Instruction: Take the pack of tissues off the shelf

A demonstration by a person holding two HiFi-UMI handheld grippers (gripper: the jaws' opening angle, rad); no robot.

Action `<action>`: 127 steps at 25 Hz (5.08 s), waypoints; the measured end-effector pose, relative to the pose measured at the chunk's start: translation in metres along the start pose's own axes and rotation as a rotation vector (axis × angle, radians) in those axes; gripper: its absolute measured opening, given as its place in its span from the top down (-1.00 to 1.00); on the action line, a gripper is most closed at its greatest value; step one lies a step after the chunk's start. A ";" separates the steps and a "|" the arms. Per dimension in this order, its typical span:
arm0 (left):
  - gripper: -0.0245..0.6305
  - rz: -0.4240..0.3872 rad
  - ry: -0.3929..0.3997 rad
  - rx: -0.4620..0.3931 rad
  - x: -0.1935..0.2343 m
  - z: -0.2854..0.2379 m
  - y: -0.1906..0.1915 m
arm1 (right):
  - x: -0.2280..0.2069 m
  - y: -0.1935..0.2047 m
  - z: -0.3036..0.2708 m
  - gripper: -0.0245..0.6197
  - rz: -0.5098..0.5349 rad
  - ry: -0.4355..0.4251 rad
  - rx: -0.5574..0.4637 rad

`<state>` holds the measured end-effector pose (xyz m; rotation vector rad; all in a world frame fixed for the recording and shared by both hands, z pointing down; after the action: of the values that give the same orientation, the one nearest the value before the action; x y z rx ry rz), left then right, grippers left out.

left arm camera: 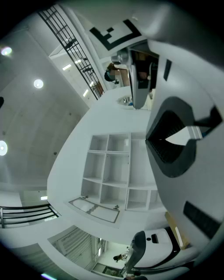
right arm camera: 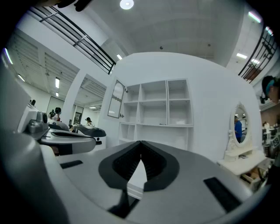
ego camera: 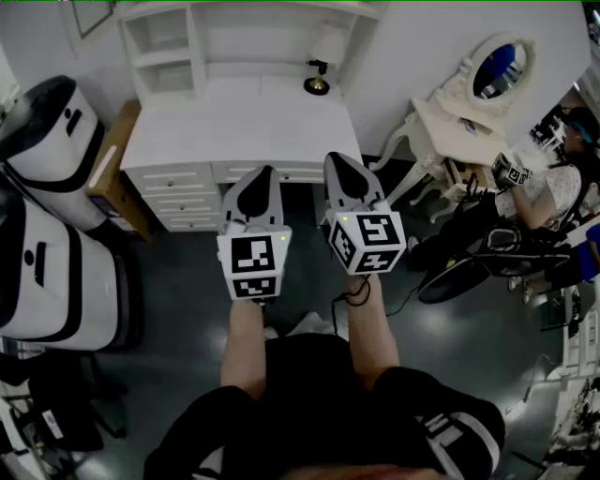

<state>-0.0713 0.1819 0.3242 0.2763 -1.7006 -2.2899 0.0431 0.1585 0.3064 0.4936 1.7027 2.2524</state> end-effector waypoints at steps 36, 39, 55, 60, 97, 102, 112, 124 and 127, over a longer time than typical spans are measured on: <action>0.89 0.097 0.036 0.057 -0.009 -0.025 0.031 | -0.021 0.036 -0.002 0.86 -0.037 0.015 0.090; 0.89 0.090 0.013 0.064 0.002 -0.026 0.036 | -0.013 0.047 -0.011 0.86 -0.047 -0.014 0.103; 0.89 0.124 0.076 0.105 -0.027 -0.086 0.086 | -0.086 0.095 -0.029 0.86 -0.094 0.066 0.168; 0.89 0.173 0.101 0.116 -0.040 -0.121 0.096 | -0.122 0.105 -0.047 0.86 -0.109 0.086 0.163; 0.89 0.064 0.102 0.056 -0.103 -0.340 0.099 | -0.323 0.112 -0.150 0.86 -0.206 -0.024 0.069; 0.90 0.044 0.055 0.094 -0.079 -0.345 0.117 | -0.310 0.134 -0.171 0.86 -0.231 -0.072 0.098; 0.89 0.054 0.050 0.077 -0.048 -0.379 0.130 | -0.311 0.142 -0.225 0.86 -0.203 -0.092 0.082; 0.90 0.047 0.033 0.046 0.031 -0.464 0.156 | -0.322 0.158 -0.331 0.86 -0.134 -0.051 0.038; 0.90 0.144 0.093 0.003 0.068 -0.497 0.150 | -0.322 0.155 -0.375 0.86 -0.091 0.015 0.032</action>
<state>0.0363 -0.3307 0.3235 0.2479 -1.6233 -2.1380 0.1721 -0.3422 0.3284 0.3984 1.7345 2.1739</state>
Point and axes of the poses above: the fingertips, and each gripper's own axes: z backward along the fingers, x to its left, y out of its underside, the point moved 2 cm from there along z, backward along the fingers, and after that the axes turned 15 degrees about -x, right-handed, at the moved point
